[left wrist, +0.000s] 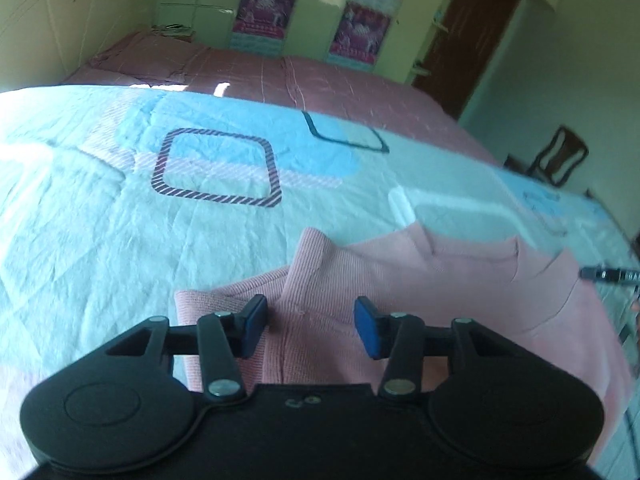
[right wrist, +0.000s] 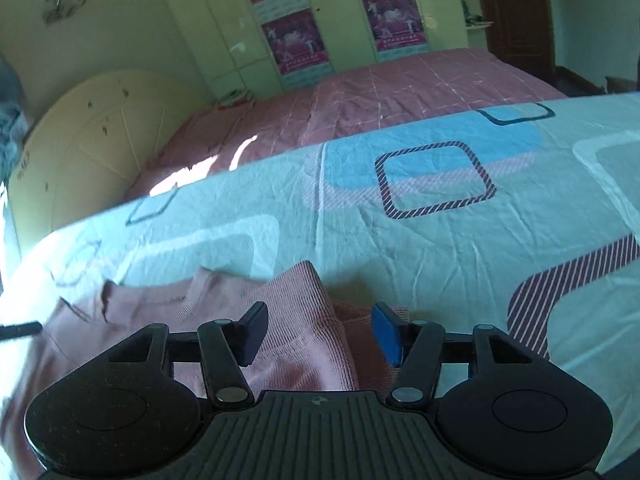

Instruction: Fold small clothes

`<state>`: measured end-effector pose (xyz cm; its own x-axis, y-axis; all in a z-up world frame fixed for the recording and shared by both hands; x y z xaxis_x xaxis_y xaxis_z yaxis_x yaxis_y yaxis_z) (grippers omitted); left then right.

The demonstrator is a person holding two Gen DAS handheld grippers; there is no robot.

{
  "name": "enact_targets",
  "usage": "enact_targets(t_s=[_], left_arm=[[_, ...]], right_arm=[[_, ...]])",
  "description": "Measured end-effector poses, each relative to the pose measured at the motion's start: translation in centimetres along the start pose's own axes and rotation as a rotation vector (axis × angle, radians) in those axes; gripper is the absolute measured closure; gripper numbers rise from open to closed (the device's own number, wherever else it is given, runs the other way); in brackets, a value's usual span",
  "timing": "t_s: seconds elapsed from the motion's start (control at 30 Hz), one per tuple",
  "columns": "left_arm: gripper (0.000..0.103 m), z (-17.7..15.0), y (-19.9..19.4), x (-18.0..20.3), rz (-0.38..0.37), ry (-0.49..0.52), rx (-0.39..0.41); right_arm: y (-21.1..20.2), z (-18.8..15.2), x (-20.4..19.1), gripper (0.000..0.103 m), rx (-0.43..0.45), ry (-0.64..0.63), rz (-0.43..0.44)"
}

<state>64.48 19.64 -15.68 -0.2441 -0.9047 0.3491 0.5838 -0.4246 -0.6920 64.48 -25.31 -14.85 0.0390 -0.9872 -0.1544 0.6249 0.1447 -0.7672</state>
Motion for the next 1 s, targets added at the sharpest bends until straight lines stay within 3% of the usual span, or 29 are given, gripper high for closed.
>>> enact_targets(t_s=[0.07, 0.1, 0.13, 0.17, 0.27, 0.33, 0.37, 0.4, 0.5, 0.67, 0.73, 0.77, 0.8, 0.87, 0.97, 1.0], left_arm=[[0.058, -0.1, 0.7, 0.8, 0.025, 0.07, -0.02], [0.065, -0.1, 0.9, 1.1, 0.03, 0.086, -0.023], [0.092, 0.0, 0.8, 1.4, 0.022, 0.096, -0.017], [0.092, -0.1, 0.5, 1.7, 0.001, 0.096, 0.004], [0.093, -0.8, -2.9, 3.0, 0.003, 0.14, 0.246], [0.093, -1.2, -4.5, 3.1, 0.044, 0.109, 0.357], [0.093, -1.5, -4.5, 2.9, 0.073, 0.086, 0.369], [0.093, -1.6, -3.7, 2.4, 0.093, 0.044, 0.329], [0.093, -2.0, -1.0, 1.2, 0.131, -0.04, 0.205], [0.089, -1.8, -1.3, 1.5, 0.147, -0.017, 0.186], [0.075, -1.7, -1.8, 1.4, 0.164, -0.016, 0.185], [0.07, -1.7, -2.5, 2.0, 0.194, 0.005, 0.201], [0.06, -1.9, -3.5, 3.2, 0.227, 0.054, 0.241], [0.055, -2.2, -4.9, 6.1, 0.19, 0.119, 0.304], [0.055, -3.0, -2.9, 11.4, 0.012, 0.205, 0.232], [0.054, -3.4, -1.8, 13.1, -0.05, 0.231, 0.192]], right_arm=[[1.5, -0.5, -0.7, 0.063, -0.018, -0.099, -0.042], [1.6, -0.7, -1.0, 0.072, -0.009, -0.127, -0.045], [1.5, -0.8, -1.3, 0.083, -0.001, -0.144, -0.035], [1.2, -0.8, -1.6, 0.094, 0.007, -0.16, -0.036], [-0.4, -0.9, -1.8, 0.095, 0.117, -0.156, -0.053], [-1.8, -0.8, -1.7, 0.095, 0.215, -0.109, -0.061], [-1.8, -0.9, -1.7, 0.095, 0.237, -0.099, -0.069], [-1.2, -1.1, -1.8, 0.095, 0.233, -0.098, -0.084], [2.4, -2.3, -2.4, 0.095, 0.109, -0.134, -0.138], [2.4, -2.1, -2.8, 0.094, 0.106, -0.141, -0.17], [1.7, -1.8, -3.2, 0.077, 0.116, -0.155, -0.207], [0.6, -1.8, -3.7, 0.049, 0.161, -0.17, -0.223], [-1.2, -2.0, -4.3, 0.044, 0.231, -0.182, -0.182], [-2.6, -2.6, -6.7, 0.044, 0.217, -0.219, -0.072], [-2.8, -4.6, -11.8, 0.062, 0.164, -0.324, 0.095], [-2.6, -5.2, -13.4, 0.063, 0.149, -0.353, 0.131]])
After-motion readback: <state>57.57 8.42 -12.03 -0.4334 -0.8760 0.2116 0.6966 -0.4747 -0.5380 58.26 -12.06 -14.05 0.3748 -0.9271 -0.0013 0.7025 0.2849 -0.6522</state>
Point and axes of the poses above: each gripper's, at about its wrist camera, not at the fingertips, and y roughly the way its jaws point, x to its right, z to its top, the point moved 3 cm from there along y, roughly the way its jaws point, and after that the axes turned 10 degrees about -z, right-handed, at the moved point
